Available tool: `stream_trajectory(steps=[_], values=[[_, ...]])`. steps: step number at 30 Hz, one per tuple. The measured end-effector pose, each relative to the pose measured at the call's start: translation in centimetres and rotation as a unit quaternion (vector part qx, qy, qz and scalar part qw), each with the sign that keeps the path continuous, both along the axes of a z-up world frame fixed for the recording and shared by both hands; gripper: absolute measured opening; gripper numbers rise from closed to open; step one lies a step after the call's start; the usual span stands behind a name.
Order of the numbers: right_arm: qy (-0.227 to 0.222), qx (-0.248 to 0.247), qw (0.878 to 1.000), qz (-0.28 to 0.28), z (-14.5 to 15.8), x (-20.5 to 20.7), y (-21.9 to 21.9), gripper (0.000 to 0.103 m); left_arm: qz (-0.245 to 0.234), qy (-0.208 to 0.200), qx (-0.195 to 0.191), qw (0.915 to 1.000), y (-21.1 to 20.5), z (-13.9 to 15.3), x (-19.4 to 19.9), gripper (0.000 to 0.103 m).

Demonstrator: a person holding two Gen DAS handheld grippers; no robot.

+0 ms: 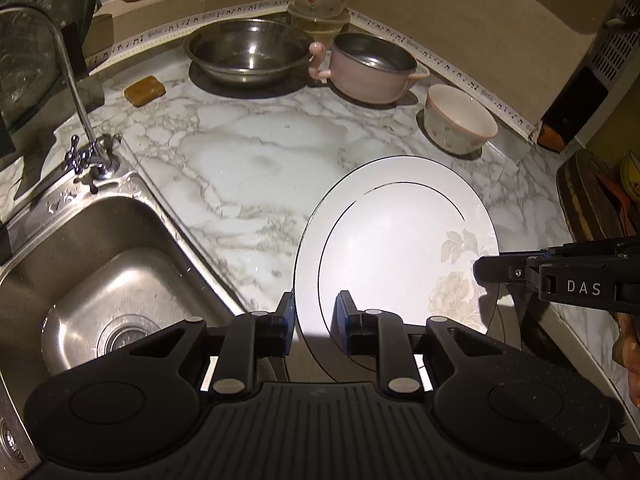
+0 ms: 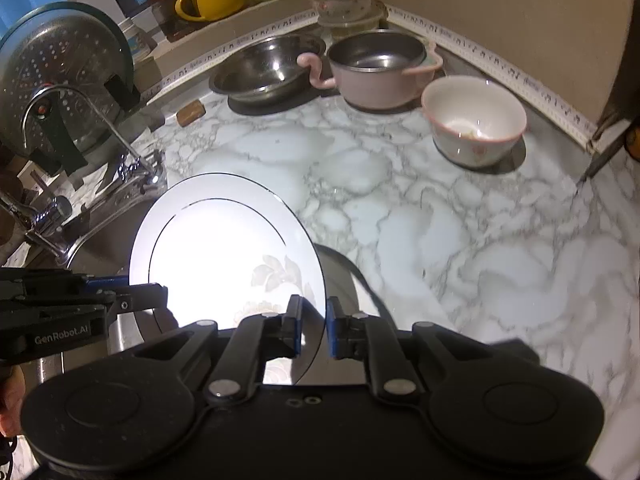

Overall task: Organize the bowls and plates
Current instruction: 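Carry the small plate with both grippers and set it against the large plate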

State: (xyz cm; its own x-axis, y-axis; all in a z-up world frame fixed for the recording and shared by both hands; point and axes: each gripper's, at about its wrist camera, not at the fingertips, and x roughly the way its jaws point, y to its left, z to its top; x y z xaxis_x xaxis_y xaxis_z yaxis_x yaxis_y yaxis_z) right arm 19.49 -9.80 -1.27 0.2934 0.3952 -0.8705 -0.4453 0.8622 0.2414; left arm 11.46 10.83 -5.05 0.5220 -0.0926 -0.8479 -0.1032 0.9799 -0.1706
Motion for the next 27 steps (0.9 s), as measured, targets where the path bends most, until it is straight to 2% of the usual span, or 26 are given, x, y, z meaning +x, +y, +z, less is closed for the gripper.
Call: stream_trajectory(steps=[18,27], values=[[0.038,-0.003,0.999,-0.006,-1.9,-1.8,-0.9,0.013,-0.022,0.022,0.007,0.9995,-0.9,-1.3,-1.8,0.021],[0.042,-0.009,0.999,-0.004,-2.3,-2.3,-1.1,0.013,-0.033,0.028,0.012,0.999,-1.5,-1.7,-2.0,0.021]])
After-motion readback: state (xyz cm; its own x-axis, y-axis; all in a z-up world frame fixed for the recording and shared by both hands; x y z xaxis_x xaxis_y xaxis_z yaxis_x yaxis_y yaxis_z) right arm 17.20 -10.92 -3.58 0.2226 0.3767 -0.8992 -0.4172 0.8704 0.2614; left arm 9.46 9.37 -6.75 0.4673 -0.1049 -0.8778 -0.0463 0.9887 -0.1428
